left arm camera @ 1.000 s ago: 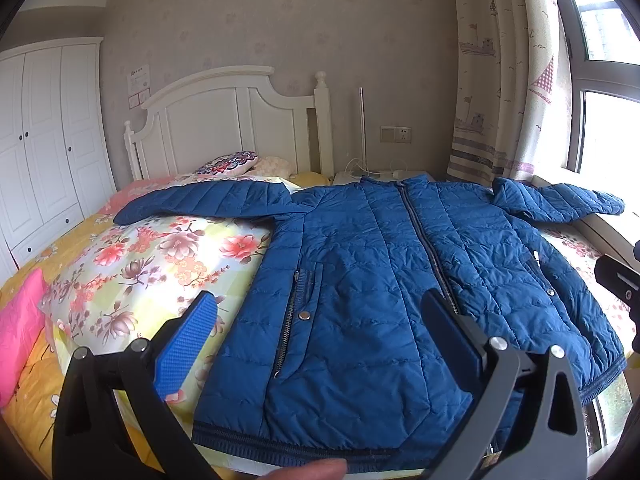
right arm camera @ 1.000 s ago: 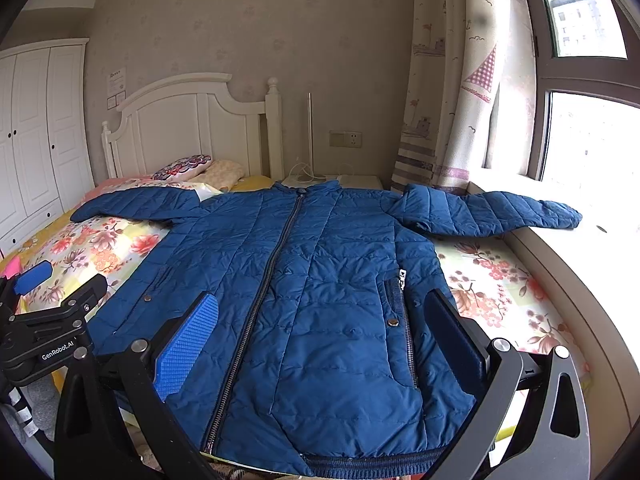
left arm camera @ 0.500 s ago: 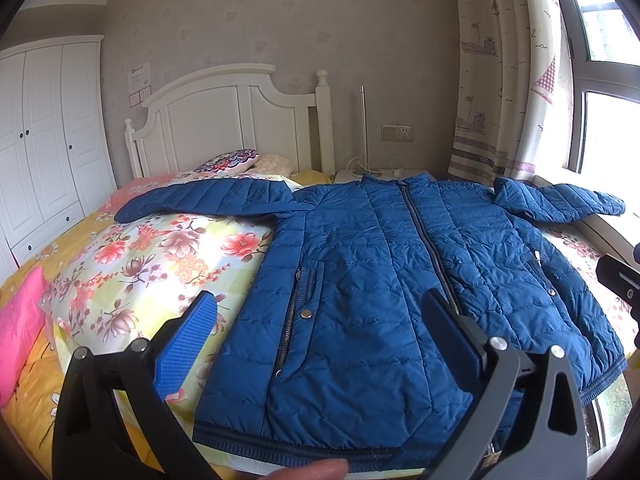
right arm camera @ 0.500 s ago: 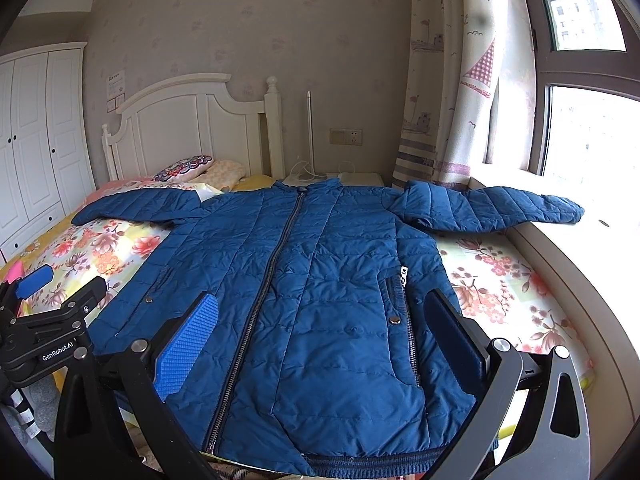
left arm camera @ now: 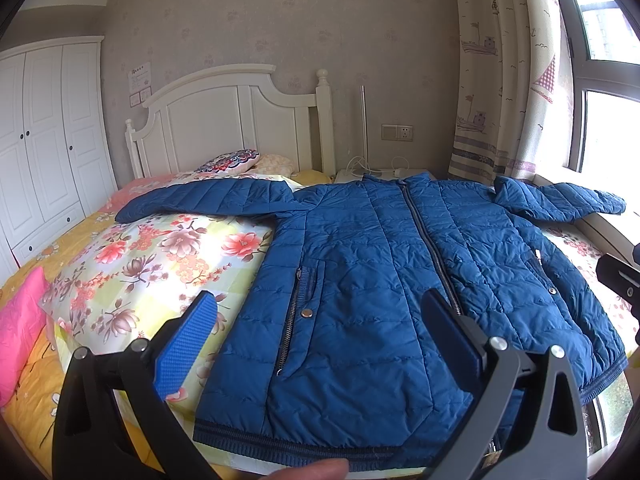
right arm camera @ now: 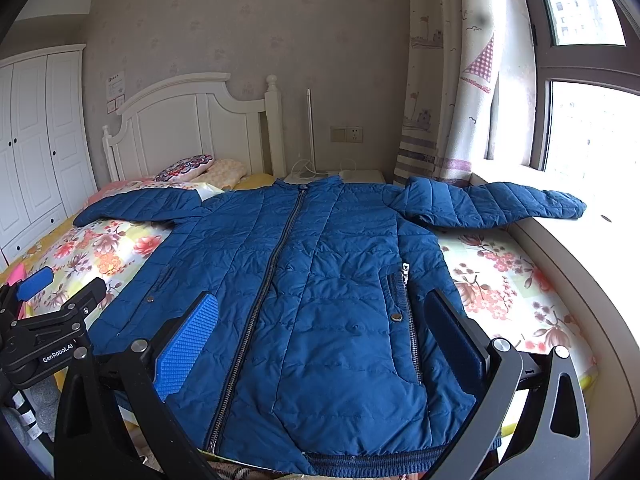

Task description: Fold large clothes

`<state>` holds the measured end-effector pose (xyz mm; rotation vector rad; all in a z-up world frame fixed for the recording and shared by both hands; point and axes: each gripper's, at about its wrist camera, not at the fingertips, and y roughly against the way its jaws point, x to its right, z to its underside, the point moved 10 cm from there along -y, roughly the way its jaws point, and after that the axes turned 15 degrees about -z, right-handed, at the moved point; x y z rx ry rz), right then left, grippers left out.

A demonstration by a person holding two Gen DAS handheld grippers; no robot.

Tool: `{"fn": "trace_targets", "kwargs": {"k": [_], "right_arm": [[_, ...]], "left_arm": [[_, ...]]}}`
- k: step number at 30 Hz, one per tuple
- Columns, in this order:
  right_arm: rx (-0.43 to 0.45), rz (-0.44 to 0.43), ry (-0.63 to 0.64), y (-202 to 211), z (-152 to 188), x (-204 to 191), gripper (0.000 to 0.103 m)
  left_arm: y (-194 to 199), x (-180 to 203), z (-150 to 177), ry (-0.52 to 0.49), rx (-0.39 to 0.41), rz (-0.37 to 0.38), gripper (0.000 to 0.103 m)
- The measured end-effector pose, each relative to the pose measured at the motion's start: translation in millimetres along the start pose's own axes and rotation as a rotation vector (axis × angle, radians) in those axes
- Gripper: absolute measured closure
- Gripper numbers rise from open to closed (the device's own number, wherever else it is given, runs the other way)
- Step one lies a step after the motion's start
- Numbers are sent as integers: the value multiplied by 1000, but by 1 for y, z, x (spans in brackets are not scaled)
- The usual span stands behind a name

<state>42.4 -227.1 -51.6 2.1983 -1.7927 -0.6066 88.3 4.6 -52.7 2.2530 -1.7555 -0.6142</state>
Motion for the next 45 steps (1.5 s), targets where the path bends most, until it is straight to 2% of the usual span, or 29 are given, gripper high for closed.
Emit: {"fn": "trace_targets", "kwargs": {"k": [37, 41, 43, 45], "right_arm": [[-23, -20, -30, -10, 10, 5, 4], [-33, -45, -39, -21, 10, 16, 4], [-54, -62, -62, -34, 11, 31, 4], [-83, -34, -105, -49, 9, 58, 4]], "left_arm": [[-1, 1, 1, -11, -2, 2, 2], [-13, 15, -1, -37, -37, 43, 2], [-31, 27, -3, -65, -79, 77, 2], [-62, 40, -11, -95, -122, 94, 2]]}}
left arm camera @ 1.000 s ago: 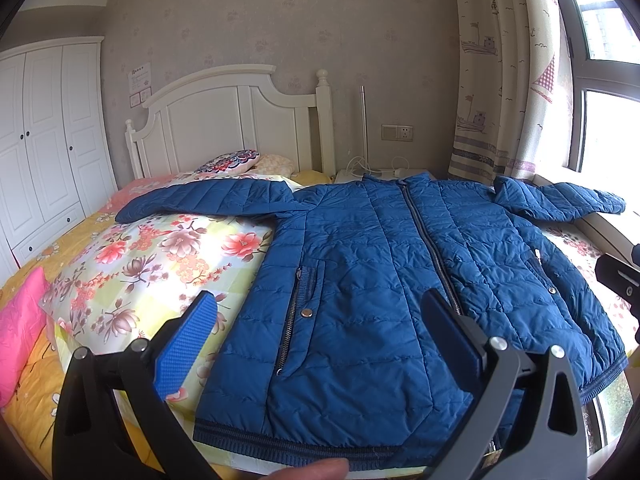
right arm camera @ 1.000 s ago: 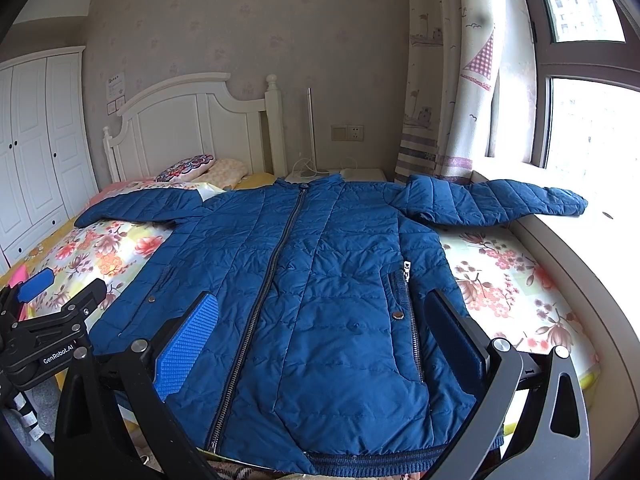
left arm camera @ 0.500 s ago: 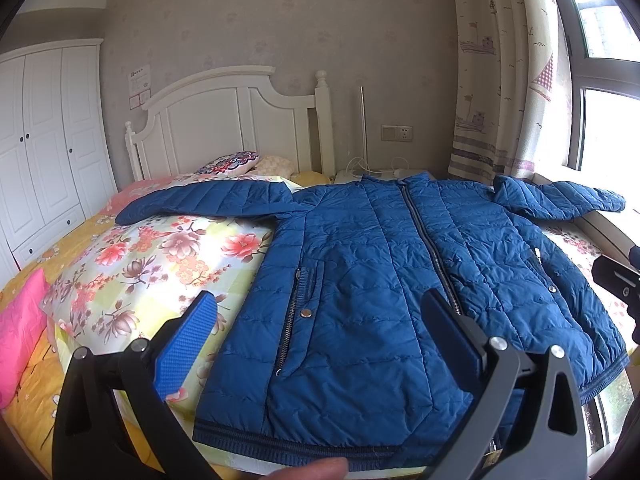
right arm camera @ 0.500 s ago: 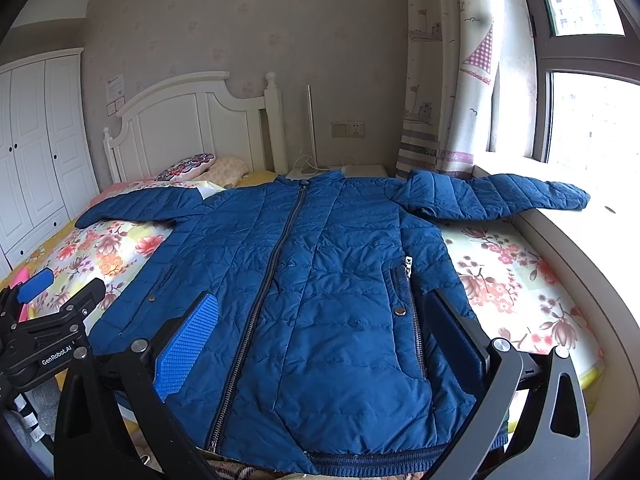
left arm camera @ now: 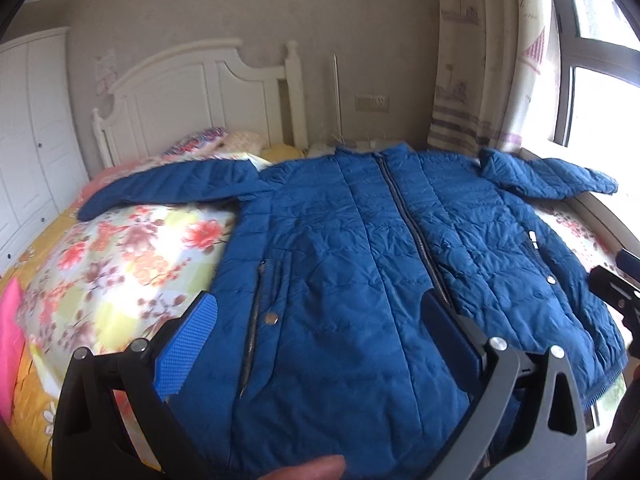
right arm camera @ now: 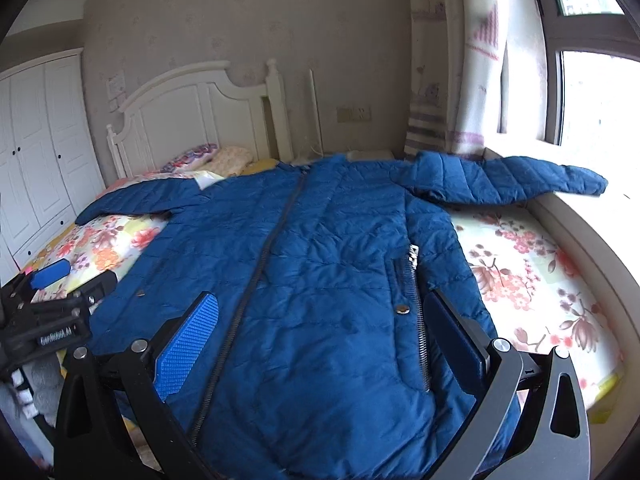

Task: Fold large clothes
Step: 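Grasp the jacket sleeve cuff with the right gripper and lift it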

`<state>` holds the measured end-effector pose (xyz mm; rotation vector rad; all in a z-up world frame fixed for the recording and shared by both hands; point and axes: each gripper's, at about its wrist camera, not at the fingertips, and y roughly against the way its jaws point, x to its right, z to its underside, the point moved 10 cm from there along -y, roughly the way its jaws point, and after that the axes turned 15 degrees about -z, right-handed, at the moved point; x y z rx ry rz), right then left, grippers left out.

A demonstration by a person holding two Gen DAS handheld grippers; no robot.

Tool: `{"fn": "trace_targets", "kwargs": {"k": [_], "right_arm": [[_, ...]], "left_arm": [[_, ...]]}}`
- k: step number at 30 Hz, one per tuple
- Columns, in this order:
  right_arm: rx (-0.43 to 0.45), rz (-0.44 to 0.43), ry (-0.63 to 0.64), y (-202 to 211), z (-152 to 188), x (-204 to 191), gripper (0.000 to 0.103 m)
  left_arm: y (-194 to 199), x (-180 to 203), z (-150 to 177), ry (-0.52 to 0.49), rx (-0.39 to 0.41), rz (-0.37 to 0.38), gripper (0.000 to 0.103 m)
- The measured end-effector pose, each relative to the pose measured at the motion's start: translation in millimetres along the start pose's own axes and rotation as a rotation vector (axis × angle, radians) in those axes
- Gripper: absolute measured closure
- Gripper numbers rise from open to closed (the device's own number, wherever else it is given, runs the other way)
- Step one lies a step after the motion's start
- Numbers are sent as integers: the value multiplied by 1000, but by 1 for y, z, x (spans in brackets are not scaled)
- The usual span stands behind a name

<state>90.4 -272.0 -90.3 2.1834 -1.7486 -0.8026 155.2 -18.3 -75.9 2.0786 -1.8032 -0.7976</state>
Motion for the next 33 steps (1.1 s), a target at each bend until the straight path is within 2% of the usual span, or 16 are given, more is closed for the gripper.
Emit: {"fn": "trace_targets", "kwargs": {"k": [3, 6, 9, 13, 15, 16, 17, 19, 21, 23, 25, 27, 28, 30, 33], "right_arm": [[-24, 43, -122, -21, -17, 58, 4], [-19, 144, -246, -39, -41, 133, 4], [-7, 222, -357, -58, -64, 204, 4], [9, 298, -478, -83, -85, 276, 4], [15, 318, -526, -94, -92, 302, 4], [21, 334, -544, -99, -95, 314, 4], [21, 347, -564, -106, -97, 325, 4], [13, 357, -598, -115, -96, 338, 4], [18, 360, -614, -124, -97, 345, 7], [40, 353, -602, -128, -103, 342, 32], [112, 378, -553, -122, -120, 334, 59], [176, 374, -444, -119, -144, 309, 74], [194, 355, -380, -120, -158, 289, 77], [217, 297, -285, -126, -182, 250, 78], [221, 162, -88, -146, -214, 163, 78]], "left_arm": [[-54, 11, -25, -63, -39, -21, 2], [-119, 23, -51, -125, -98, -40, 2], [-187, 27, -70, -145, -147, -86, 2], [-247, 24, -73, -125, -216, -110, 2], [-271, 21, -63, -105, -273, -96, 2], [-280, 21, -55, -75, -329, -51, 2], [-282, 18, -55, -32, -341, -23, 2], [-284, 15, -53, -17, -348, -2, 2], [-286, 16, -52, -33, -346, -12, 2], [-287, 15, -50, -28, -353, -6, 2], [-290, 16, -51, -26, -361, -2, 2], [-294, 17, -52, -25, -371, -4, 2], [-291, 19, -53, -24, -377, -2, 2], [-294, 20, -55, -20, -385, 6, 2], [-295, 21, -56, -21, -381, 13, 2]]}}
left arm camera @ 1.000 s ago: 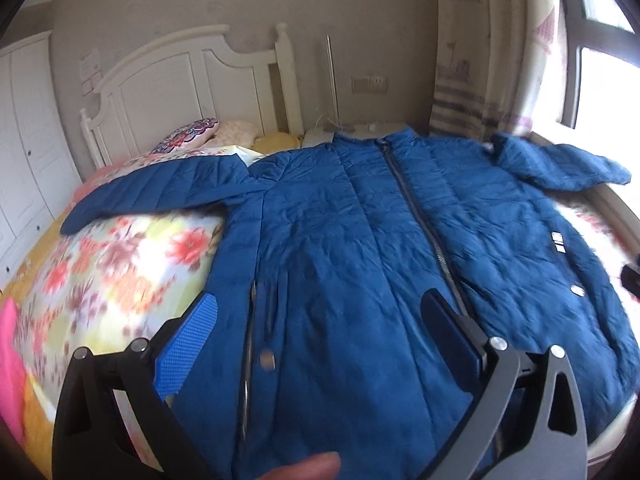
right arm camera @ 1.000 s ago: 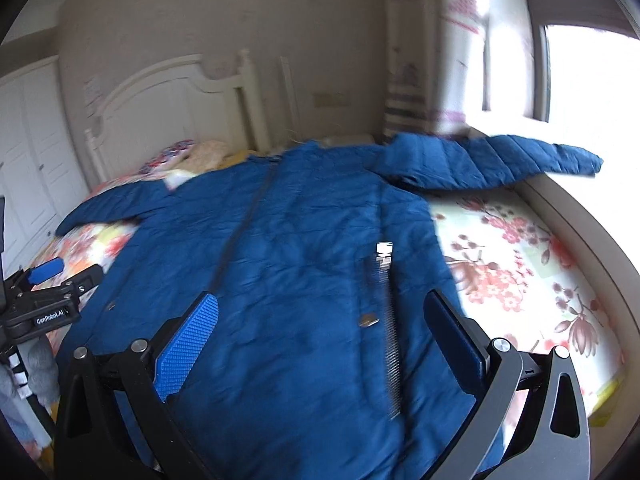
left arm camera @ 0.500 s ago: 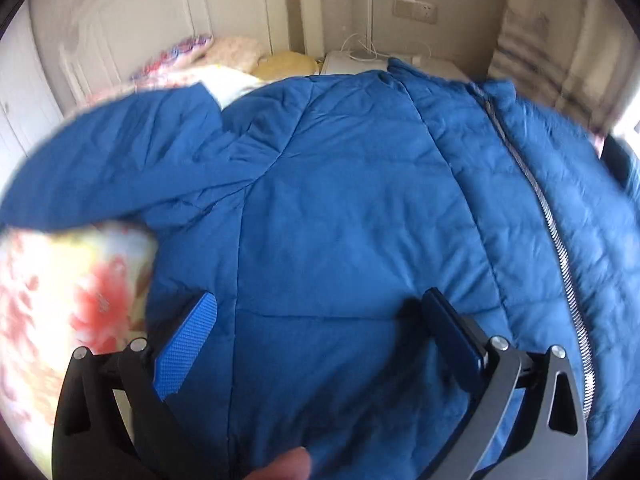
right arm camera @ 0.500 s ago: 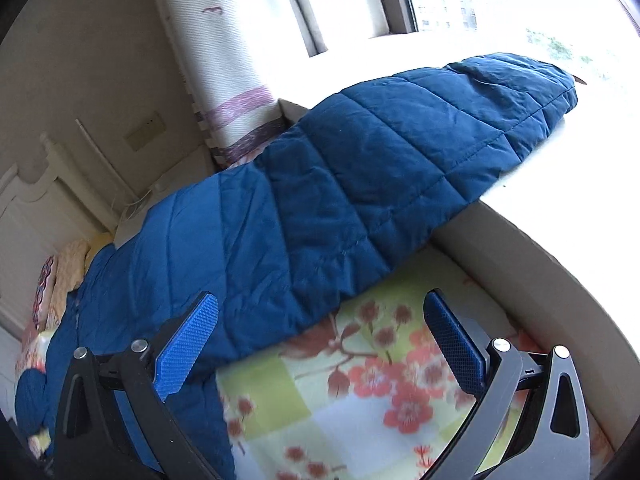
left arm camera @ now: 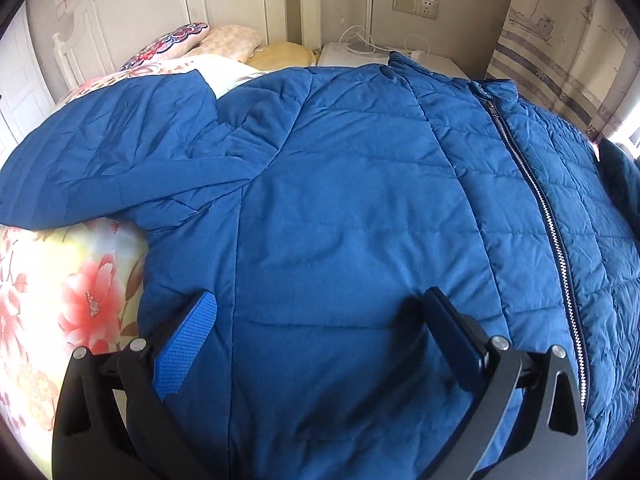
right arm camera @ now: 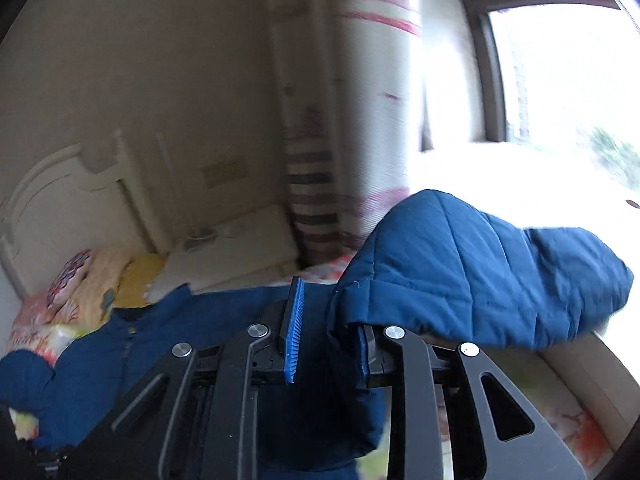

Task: Fold large clothes
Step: 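Grasp the jacket sleeve cuff with the right gripper and lift it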

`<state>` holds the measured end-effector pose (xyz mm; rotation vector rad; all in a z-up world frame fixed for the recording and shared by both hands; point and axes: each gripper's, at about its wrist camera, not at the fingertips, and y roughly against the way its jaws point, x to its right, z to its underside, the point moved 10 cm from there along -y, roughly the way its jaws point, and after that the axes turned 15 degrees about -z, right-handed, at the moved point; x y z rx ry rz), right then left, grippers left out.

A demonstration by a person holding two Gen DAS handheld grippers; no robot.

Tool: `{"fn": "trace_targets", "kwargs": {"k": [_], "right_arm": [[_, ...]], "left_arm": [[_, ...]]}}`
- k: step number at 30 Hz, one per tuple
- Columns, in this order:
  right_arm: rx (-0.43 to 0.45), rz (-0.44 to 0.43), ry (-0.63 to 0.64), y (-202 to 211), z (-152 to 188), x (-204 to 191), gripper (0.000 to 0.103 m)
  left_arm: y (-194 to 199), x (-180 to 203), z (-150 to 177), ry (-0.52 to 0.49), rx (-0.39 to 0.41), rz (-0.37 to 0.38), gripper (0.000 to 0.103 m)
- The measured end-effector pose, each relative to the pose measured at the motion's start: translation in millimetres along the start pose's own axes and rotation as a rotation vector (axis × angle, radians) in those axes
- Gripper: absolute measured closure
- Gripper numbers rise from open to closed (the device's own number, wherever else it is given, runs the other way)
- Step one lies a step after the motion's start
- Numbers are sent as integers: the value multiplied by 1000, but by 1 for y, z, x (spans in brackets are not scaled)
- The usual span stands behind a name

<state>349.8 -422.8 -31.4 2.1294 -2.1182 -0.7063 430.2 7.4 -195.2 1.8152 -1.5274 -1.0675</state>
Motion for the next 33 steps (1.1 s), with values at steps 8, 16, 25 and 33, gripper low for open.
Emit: {"fn": "trace_targets", "kwargs": {"k": [8, 16, 25, 33], "right_arm": [[-395, -244, 301, -56, 105, -159, 77], [-598, -372, 121, -39, 155, -140, 20], [-247, -224, -511, 49, 108, 35, 25], [-257, -250, -850, -7, 122, 89, 34]], "left_arm": [[1, -2, 3, -1, 9, 13, 2], [2, -4, 3, 6, 13, 27, 2], [5, -5, 5, 2, 16, 29, 2], [4, -4, 4, -1, 17, 26, 2]]}}
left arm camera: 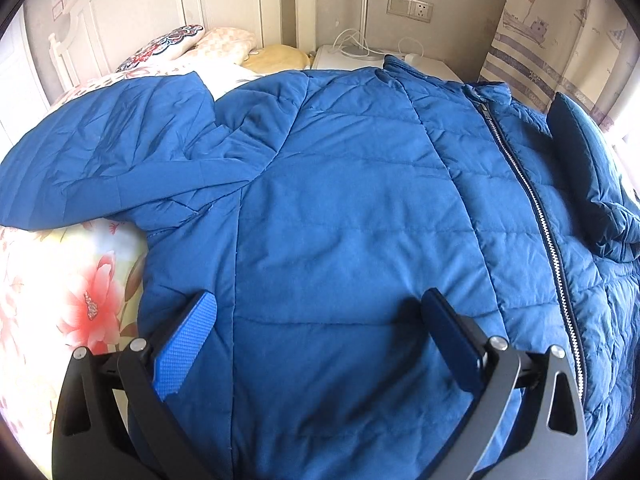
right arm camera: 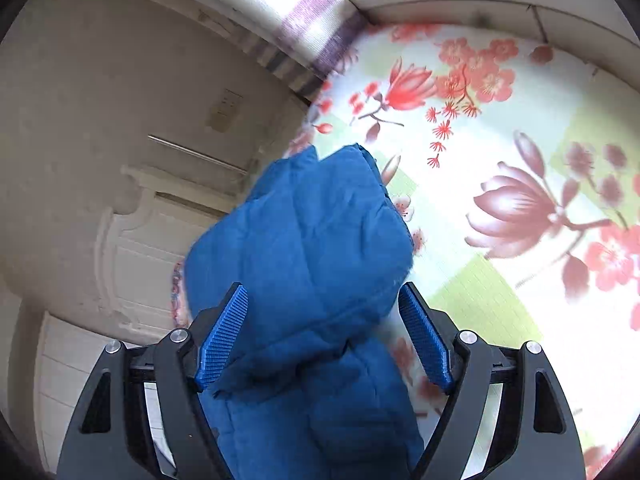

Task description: Fold large clothes

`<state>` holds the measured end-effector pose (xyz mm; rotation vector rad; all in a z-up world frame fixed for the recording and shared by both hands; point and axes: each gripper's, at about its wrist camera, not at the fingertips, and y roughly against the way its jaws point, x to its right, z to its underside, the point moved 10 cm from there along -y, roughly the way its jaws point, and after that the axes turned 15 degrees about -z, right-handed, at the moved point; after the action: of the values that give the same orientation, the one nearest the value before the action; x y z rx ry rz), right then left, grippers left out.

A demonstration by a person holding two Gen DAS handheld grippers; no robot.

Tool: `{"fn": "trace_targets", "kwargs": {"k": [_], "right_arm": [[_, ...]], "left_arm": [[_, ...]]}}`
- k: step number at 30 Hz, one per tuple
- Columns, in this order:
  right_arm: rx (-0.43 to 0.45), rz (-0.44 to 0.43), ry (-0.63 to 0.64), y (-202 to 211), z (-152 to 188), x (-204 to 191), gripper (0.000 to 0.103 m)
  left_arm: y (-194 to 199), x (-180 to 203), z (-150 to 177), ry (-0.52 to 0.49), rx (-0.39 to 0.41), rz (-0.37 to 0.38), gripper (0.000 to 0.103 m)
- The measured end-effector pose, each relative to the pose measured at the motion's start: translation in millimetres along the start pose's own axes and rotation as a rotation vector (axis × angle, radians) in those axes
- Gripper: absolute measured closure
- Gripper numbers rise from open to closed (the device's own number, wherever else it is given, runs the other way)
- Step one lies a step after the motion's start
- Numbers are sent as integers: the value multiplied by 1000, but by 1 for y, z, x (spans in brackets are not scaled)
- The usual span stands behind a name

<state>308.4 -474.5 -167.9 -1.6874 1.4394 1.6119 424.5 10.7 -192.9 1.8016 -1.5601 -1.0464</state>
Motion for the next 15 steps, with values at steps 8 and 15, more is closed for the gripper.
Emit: {"fn": "trace_targets", "kwargs": {"k": [8, 15], "right_arm": [[151, 75, 717, -30, 43, -187, 73], [-311, -220, 1181, -131, 238, -314, 20]], "left_arm": [[2, -4, -1, 28, 9, 30, 2], [11, -30, -8, 249, 37, 278, 2]]}}
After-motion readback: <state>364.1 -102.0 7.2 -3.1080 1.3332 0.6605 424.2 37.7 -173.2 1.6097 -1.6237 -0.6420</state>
